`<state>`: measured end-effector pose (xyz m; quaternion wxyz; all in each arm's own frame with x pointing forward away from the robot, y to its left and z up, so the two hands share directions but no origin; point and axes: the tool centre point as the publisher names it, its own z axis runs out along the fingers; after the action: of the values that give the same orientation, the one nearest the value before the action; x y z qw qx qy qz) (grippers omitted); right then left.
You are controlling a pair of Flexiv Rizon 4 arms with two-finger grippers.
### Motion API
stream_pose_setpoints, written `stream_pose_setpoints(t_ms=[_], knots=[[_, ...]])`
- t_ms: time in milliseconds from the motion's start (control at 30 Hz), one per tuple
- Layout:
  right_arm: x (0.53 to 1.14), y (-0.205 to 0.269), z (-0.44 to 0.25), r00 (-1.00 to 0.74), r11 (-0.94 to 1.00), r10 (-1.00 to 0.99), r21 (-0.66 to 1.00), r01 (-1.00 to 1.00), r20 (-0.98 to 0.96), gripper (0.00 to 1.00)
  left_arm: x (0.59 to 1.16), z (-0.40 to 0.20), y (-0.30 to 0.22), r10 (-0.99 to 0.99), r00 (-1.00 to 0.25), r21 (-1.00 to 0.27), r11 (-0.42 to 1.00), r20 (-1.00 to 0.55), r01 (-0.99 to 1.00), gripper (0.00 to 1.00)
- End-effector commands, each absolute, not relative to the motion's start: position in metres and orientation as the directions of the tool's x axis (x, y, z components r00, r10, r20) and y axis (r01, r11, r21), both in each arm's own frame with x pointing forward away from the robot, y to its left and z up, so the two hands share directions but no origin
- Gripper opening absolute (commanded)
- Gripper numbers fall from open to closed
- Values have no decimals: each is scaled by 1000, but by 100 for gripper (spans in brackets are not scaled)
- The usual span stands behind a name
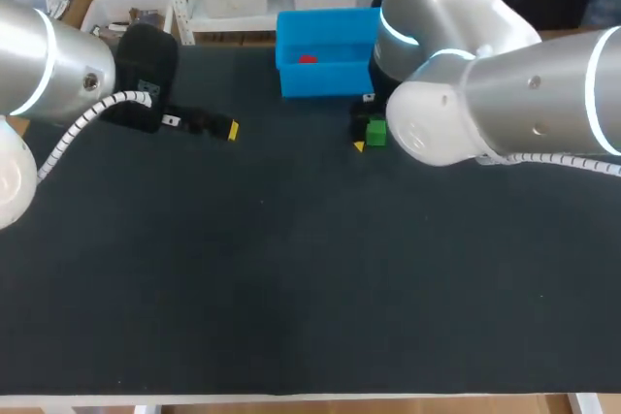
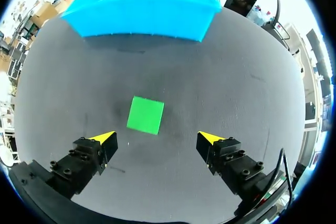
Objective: Use the left arm to pick the red cube and place it into the blue plastic box first, then use the right arm to grasp the green cube and put it into the same blue plastic box after the first action is fully finished.
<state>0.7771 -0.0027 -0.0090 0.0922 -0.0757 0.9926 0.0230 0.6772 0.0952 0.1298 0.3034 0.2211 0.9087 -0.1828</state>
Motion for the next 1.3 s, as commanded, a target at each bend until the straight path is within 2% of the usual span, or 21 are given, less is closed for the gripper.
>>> stream_pose_setpoints(t_ms=[33, 1100, 1133, 1167, 1200, 1300], knots=[[788, 4, -14, -974, 988, -144, 22, -150, -176, 100, 678, 129, 97, 291, -716, -202, 832, -634, 517, 100], [811, 6, -23, -983, 996, -86, -13, -85, -160, 99, 678, 129, 97, 291, -716, -202, 832, -634, 517, 100], [811, 5, -23, -984, 997, -82, -13, -81, -160, 44, 678, 129, 97, 291, -716, -202, 832, -634, 517, 100], [811, 4, -24, -984, 997, -80, -13, -79, -160, 17, 678, 129, 97, 291, -716, -202, 832, -634, 517, 100], [811, 4, -24, -984, 997, -78, -12, -78, -159, 0, 678, 129, 97, 291, -716, -202, 832, -634, 517, 100], [811, 3, -24, -984, 997, -75, -12, -74, -161, 0, 678, 129, 97, 291, -716, -202, 832, -634, 517, 100]])
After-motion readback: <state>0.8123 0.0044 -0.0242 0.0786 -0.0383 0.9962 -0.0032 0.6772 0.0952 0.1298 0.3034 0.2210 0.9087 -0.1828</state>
